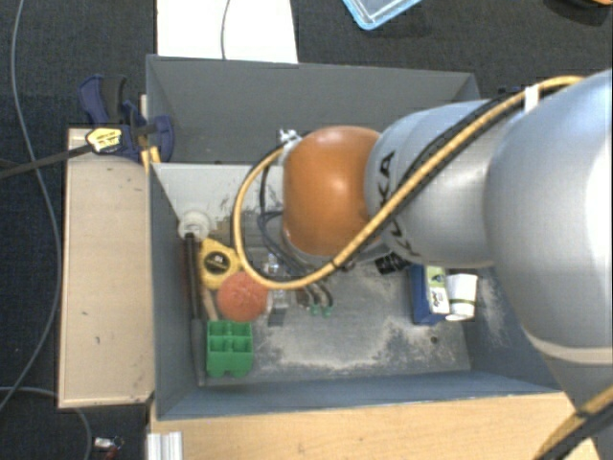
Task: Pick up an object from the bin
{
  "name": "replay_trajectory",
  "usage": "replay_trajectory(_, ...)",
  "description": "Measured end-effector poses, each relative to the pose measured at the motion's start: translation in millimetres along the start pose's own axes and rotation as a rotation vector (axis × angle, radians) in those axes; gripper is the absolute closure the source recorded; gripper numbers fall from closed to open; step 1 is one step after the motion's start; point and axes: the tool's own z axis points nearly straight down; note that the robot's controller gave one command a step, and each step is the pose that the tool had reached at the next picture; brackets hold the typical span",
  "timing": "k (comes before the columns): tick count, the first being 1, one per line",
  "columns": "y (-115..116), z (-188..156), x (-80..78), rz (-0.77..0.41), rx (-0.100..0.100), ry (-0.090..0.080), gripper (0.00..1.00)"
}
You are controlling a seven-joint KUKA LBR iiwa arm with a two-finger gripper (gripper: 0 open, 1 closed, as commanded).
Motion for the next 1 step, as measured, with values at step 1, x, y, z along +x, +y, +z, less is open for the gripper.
replay_trajectory(1,-8.7,-82.4,-3.0,-0.013,0.001,0.002,1.0)
